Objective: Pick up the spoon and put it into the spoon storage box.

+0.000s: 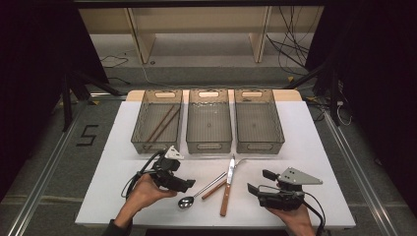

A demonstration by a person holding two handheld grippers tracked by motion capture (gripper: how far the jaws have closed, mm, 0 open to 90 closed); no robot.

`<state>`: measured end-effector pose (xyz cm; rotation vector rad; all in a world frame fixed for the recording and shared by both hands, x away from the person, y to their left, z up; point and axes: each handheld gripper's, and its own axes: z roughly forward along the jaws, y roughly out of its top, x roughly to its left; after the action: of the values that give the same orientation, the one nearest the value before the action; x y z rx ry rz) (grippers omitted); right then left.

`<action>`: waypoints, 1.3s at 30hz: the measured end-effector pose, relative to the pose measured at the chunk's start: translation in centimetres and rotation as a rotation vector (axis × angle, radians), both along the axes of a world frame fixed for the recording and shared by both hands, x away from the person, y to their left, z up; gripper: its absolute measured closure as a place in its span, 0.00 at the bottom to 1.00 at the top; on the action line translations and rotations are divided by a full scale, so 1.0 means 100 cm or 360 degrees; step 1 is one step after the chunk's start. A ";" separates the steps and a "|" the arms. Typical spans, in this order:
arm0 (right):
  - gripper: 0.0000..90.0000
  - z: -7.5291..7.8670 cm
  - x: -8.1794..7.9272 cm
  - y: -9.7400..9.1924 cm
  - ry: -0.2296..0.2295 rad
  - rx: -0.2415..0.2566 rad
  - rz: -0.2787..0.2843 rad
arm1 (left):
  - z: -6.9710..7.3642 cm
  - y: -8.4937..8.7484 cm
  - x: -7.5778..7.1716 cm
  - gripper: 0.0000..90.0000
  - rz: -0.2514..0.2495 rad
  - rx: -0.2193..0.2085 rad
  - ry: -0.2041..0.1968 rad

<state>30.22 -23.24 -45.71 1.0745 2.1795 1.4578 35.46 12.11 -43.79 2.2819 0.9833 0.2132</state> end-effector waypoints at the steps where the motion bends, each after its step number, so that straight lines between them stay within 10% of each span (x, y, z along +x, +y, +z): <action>1: 0.28 0.000 0.000 0.000 0.0005 -0.0001 0.0000 | 0.000 -0.001 -0.001 0.22 -0.0012 0.0004 0.0010; 22: 0.28 0.001 -0.003 0.003 -0.0008 -0.0037 0.0006 | -0.015 -0.025 -0.016 0.50 -0.0229 0.0155 0.0130; 39: 0.29 0.001 -0.003 0.003 -0.0008 -0.0043 0.0006 | -0.036 -0.038 -0.019 0.70 -0.0260 0.0280 0.0096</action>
<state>29.93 -22.90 -45.62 1.0573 2.1922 1.4270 33.60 8.30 -47.40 2.5289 0.8308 0.1681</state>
